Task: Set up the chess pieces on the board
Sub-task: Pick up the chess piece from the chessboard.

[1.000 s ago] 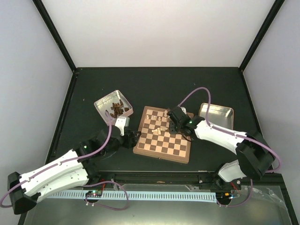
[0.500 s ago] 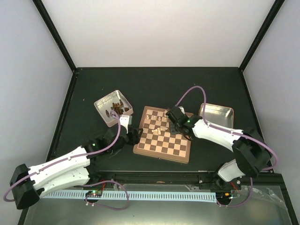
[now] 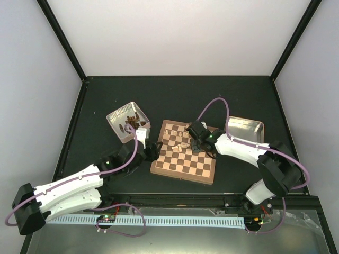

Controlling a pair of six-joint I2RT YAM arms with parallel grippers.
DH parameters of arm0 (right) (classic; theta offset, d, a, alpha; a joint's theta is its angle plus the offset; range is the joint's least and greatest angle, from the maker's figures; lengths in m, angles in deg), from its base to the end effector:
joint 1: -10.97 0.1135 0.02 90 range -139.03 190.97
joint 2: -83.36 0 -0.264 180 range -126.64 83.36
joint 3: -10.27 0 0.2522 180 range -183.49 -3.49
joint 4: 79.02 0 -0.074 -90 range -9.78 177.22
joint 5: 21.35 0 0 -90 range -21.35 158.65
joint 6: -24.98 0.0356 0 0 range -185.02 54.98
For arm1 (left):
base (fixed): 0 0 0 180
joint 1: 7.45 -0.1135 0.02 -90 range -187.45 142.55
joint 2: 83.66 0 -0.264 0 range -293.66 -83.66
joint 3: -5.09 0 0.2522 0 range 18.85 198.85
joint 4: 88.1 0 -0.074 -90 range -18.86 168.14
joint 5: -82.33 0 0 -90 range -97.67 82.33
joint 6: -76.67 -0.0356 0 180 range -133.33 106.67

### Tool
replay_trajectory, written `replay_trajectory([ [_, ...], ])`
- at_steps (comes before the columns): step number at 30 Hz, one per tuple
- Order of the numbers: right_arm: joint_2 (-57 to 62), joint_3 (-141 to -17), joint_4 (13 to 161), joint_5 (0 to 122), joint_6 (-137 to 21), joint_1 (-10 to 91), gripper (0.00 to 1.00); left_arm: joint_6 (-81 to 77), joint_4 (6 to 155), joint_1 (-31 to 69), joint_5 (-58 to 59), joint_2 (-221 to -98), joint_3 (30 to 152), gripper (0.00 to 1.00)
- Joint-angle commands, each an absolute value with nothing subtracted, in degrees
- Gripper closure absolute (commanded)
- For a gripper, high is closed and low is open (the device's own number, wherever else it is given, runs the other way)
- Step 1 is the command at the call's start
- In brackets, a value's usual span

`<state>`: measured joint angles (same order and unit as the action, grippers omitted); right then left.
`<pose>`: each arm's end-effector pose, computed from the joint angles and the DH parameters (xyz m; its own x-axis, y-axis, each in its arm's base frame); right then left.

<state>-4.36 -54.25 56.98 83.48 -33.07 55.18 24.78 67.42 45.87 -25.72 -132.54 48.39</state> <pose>0.2094 0.1910 0.1780 -0.8798 -0.1422 -0.4537 -0.1620 0.9868 0.0049 0.1228 -0.1464 0.2338 -0.6072 -0.1672 -0.7768 0.2893 0.8640 -0.4120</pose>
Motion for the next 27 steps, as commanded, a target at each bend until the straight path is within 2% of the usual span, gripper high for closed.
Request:
replay_trajectory([
  [1, -5.0, -55.9, 56.4, 84.4, -33.9, 55.0, 0.84, 23.5, 70.5, 45.6, -27.2, -133.4, 49.3, 0.32],
  [6, -5.8, -57.2, 55.6, 85.5, -34.4, 54.9, 0.77, 23.2, 70.8, 45.5, -27.2, -133.9, 49.4, 0.32],
  [9, -6.3, -58.0, 55.5, 85.7, -34.8, 55.0, 0.78, 23.3, 70.8, 45.6, -27.3, -134.1, 49.4, 0.32],
  [15, -7.0, -58.6, 54.0, 87.8, -35.2, 55.0, 0.87, 23.7, 70.5, 45.6, -27.4, -134.4, 49.5, 0.32],
  [22, -7.7, -58.5, 53.6, 86.5, -37.3, 55.0, 0.83, 23.6, 70.7, 45.5, -27.4, -133.8, 49.3, 0.32],
  [27, -8.6, -58.5, 54.3, 85.7, -37.1, 55.0, 0.83, 23.3, 70.8, 45.5, -27.2, -134.4, 49.4, 0.32],
])
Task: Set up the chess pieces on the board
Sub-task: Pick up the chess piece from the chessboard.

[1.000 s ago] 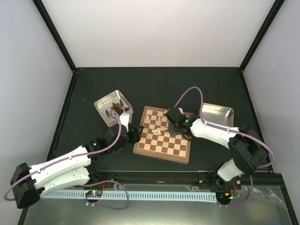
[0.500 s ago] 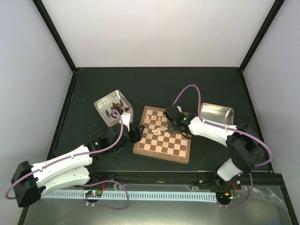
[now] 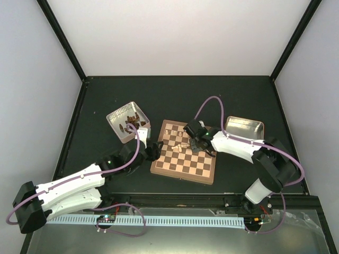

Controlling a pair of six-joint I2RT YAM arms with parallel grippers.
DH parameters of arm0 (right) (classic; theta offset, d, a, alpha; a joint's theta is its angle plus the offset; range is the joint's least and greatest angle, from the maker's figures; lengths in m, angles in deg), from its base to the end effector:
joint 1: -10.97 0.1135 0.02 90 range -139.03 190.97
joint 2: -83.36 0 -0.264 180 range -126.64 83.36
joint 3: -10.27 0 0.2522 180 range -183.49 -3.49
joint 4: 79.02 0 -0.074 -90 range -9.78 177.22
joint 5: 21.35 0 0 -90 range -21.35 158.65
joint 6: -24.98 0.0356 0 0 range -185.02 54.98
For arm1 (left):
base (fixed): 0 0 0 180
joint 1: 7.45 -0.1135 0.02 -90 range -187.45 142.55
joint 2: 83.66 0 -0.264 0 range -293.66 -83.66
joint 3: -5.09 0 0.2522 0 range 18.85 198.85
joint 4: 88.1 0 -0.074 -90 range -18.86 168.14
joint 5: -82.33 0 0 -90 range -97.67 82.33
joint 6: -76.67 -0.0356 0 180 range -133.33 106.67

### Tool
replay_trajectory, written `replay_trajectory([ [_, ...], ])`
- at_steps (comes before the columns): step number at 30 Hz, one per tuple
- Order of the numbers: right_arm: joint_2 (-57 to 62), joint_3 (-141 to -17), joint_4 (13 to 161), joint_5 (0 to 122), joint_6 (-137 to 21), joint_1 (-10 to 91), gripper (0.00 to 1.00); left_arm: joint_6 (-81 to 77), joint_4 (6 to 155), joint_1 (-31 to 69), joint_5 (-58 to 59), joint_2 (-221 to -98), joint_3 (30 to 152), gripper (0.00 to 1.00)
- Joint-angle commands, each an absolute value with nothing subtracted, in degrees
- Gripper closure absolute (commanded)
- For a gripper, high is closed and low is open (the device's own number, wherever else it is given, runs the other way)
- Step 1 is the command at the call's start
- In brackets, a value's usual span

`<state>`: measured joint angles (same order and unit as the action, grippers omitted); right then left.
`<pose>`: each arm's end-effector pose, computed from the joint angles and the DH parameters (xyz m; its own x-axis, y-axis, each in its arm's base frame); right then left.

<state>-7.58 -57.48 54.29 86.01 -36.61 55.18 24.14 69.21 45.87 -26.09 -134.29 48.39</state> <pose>0.2176 0.1969 0.1768 -0.8736 -0.2163 -0.4359 -0.2004 0.9762 -0.0828 0.1261 -0.1505 0.2315 -0.6007 -0.1598 -0.7834 0.2924 0.8680 -0.4013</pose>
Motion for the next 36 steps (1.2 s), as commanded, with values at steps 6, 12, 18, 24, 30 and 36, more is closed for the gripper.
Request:
replay_trajectory([
  [6, -6.6, -58.2, 54.1, 86.4, -37.4, 55.0, 0.94, 23.2, 71.1, 45.4, -26.5, -134.7, 49.4, 0.31],
  [12, 1.5, -54.4, 56.8, 82.2, -45.0, 55.0, 0.95, 24.6, 72.9, 44.5, -20.5, -136.6, 50.2, 0.3],
  [18, 7.2, -52.8, 56.7, 75.3, -51.7, 55.1, 0.95, 31.0, 74.5, 40.9, -8.6, -140.3, 53.4, 0.26],
  [24, 11.9, -52.2, 57.2, 68.7, -55.5, 55.8, 0.96, 38.5, 80.2, 37.3, 3.3, -144.7, 56.1, 0.17],
  [30, 16.4, -52.4, 57.5, 62.7, -58.7, 57.9, 0.95, 42.1, 87.8, 35.1, 16.3, -151.4, 57.5, 0.14],
  [36, 18.7, -51.8, 58.8, 58.9, -59.6, 59.3, 0.95, 48.0, 100.2, 33.6, 30.0, -158.6, 57.2, 0.2],
])
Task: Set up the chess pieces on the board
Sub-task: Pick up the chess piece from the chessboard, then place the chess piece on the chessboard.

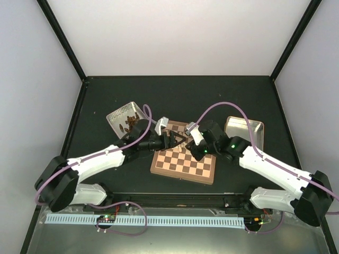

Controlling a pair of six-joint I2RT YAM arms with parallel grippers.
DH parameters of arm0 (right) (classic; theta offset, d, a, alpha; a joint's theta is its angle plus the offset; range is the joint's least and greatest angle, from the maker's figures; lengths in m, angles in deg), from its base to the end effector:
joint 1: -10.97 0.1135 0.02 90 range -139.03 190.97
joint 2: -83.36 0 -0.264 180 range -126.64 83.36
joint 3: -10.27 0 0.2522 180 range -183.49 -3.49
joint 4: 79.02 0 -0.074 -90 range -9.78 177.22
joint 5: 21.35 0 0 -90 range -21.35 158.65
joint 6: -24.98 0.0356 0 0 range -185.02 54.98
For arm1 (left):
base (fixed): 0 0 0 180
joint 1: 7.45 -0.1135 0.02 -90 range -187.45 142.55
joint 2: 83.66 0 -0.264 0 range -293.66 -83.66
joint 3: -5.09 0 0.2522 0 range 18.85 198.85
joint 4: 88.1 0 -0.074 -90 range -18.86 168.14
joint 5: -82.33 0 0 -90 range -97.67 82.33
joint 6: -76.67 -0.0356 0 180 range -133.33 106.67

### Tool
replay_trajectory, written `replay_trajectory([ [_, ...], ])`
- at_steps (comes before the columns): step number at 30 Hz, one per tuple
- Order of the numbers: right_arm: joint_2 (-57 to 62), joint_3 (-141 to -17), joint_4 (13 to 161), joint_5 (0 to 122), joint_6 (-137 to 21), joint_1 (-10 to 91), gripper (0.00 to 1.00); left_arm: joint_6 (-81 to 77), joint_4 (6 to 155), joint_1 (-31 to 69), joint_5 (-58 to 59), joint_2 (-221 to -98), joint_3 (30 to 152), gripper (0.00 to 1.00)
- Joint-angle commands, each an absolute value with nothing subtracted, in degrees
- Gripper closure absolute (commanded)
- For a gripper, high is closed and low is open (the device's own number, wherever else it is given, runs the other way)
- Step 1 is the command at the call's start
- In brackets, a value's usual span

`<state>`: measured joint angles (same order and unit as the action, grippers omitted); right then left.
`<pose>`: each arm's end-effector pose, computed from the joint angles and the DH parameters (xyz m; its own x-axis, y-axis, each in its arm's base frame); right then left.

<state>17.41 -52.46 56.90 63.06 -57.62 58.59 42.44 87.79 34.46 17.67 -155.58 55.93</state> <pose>0.1581 0.1785 0.2600 -0.5917 -0.4582 -0.6633 -0.7094 0.6868 0.1583 0.1904 -0.1913 0.2286 -0.9156 -0.1823 -0.3584 0.2398 0.4679 -0.8506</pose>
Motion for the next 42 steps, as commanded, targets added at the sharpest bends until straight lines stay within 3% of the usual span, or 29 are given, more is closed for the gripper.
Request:
replay_trajectory([
  [1, 18.8, -51.8, 58.8, 59.0, -59.7, 59.5, 0.95, 48.8, 102.0, 33.6, 30.9, -159.1, 56.8, 0.22],
  [9, 19.6, -51.7, 59.3, 58.7, -59.9, 59.8, 0.95, 49.9, 101.9, 33.2, 31.8, -161.4, 56.7, 0.48],
  [18, 20.4, -51.5, 59.8, 59.7, -59.5, 59.9, 0.96, 46.4, 96.9, 33.2, 29.8, -162.0, 57.4, 0.65],
  [26, 20.5, -51.7, 60.1, 61.3, -58.6, 59.9, 0.96, 42.8, 93.8, 33.1, 27.6, -160.9, 58.4, 0.98],
  [33, 19.8, -49.3, 61.2, 71.9, -50.4, 59.8, 0.95, 33.1, 81.7, 32.9, 9.8, -153.6, 58.9, 0.98],
  [37, 13.8, -49.7, 61.0, 81.9, -41.2, 57.7, 0.95, 28.7, 75.3, 32.9, 0.1, -149.0, 58.0, 0.98],
  [42, 6.0, -51.1, 64.7, 83.7, -37.1, 55.1, 0.94, 25.0, 70.9, 32.8, -5.9, -144.1, 56.4, 0.98],
])
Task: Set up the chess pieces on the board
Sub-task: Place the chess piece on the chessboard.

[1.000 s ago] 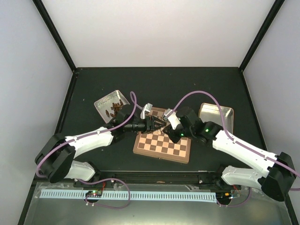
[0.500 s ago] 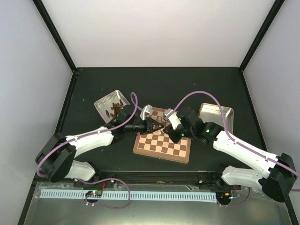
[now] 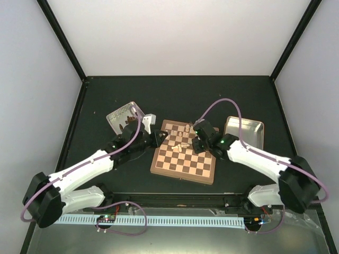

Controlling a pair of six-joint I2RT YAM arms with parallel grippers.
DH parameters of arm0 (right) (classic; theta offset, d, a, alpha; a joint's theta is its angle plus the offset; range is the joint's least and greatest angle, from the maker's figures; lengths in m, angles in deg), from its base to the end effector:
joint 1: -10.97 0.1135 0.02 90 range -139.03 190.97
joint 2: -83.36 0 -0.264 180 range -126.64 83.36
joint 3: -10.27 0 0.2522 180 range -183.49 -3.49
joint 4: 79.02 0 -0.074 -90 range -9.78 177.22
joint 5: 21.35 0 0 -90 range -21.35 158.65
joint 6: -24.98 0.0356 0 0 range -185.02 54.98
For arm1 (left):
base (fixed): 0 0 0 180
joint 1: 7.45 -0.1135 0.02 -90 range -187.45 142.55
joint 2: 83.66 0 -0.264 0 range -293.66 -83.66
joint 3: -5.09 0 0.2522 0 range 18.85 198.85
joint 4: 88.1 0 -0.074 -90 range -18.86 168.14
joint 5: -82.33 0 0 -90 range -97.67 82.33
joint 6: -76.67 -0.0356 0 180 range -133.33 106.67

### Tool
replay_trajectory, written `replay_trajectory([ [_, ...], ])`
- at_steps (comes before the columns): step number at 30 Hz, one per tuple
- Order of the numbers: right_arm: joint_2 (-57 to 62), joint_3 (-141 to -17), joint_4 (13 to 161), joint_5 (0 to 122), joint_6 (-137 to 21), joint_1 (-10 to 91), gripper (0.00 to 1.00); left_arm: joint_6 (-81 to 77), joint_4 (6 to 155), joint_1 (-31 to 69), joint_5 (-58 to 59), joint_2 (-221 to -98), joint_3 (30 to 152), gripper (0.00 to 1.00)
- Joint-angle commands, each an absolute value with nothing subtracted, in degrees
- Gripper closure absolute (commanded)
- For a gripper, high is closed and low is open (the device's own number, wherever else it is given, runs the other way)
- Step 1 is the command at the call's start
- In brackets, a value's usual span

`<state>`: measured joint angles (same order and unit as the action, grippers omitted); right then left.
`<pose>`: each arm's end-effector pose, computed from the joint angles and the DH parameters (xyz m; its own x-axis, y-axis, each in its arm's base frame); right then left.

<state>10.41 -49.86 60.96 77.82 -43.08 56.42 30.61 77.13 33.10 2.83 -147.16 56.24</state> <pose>0.1825 0.1773 0.2230 -0.7562 -0.2424 -0.6077 -0.3810 0.9182 0.1079 0.1824 -0.1646 0.2461 -0.7785 -0.2319 -0.5833 0.3087 0.6677 -0.6774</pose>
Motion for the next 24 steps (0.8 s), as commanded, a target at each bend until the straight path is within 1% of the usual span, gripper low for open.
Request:
replay_trajectory([
  [1, 4.3, -52.1, 65.0, 83.8, -37.0, 55.0, 0.94, 24.4, 70.1, 32.7, -7.1, -143.3, 56.3, 0.98],
  [5, -2.1, -55.9, 65.3, 84.7, -35.6, 54.2, 0.94, 22.1, 68.2, 32.6, -9.0, -140.0, 55.7, 0.98],
  [10, -7.5, -58.7, 65.6, 84.5, -34.1, 53.4, 0.94, 21.4, 67.9, 32.5, -9.3, -138.3, 54.7, 0.98],
  [24, -13.0, -61.3, 66.4, 84.2, -33.6, 52.9, 0.91, 21.4, 68.4, 32.4, -7.9, -139.5, 54.3, 0.98],
])
